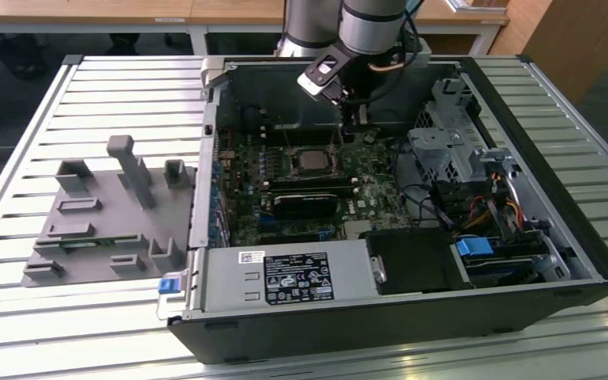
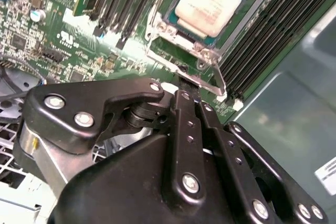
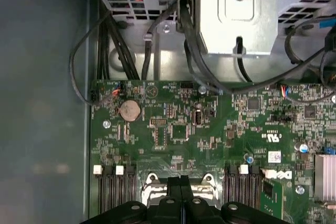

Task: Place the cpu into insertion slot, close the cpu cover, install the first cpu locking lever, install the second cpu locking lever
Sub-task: 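Close the cpu cover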

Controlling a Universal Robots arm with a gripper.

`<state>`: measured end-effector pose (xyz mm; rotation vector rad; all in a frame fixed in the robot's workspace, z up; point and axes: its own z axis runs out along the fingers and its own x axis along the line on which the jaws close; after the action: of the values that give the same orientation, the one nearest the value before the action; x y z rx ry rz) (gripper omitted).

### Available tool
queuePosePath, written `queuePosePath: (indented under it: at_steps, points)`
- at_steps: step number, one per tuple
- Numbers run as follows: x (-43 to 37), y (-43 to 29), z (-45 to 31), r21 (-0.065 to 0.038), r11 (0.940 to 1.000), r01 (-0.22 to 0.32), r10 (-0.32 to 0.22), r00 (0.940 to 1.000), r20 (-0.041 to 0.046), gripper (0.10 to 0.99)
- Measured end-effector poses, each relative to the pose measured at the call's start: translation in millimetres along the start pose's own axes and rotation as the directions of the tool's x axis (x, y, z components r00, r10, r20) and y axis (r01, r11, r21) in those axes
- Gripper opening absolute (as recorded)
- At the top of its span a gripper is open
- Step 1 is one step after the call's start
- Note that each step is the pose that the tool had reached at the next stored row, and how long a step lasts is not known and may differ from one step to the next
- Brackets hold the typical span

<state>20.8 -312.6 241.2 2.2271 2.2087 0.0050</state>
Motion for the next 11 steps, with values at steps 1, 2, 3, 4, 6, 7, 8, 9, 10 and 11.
queuePosePath:
  at_steps: [1, 2, 3, 4, 6, 7, 8, 9, 10, 11]
  points:
    - [0.0, -1.4, 0.1, 0.000, 1.0000, 0.000, 0.000, 1.0000, 0.0001, 0.106]
    - [0.0, -2.8, 0.3, 0.000, 1.0000, 0.000, 0.000, 1.0000, 0.0001, 0.106]
    - [0.0, -4.2, 0.4, 0.000, 1.0000, 0.000, 0.000, 1.0000, 0.0002, 0.106]
    - [0.0, -5.7, 0.5, 0.000, 1.0000, 0.000, 0.000, 1.0000, 0.0002, 0.106]
    - [0.0, -8.4, 0.8, 0.000, 1.0000, 0.000, 0.000, 1.0000, 0.0003, 0.106]
    - [0.0, -9.8, 1.0, 0.000, 1.0000, 0.000, 0.000, 1.0000, 0.0003, 0.106]
    - [0.0, -11.1, 1.2, 0.000, 1.0000, 0.000, 0.000, 1.0000, 0.0001, 0.106]
    - [0.0, -12.5, 1.4, 0.000, 1.0000, 0.000, 0.000, 1.0000, 0.0001, 0.106]
    - [0.1, -13.8, 1.7, 0.000, 1.0000, 0.000, 0.000, 1.0000, 0.0000, 0.106]
    - [0.1, -15.2, 2.0, 0.000, 1.0000, 0.000, 0.000, 1.0000, 0.0000, 0.106]
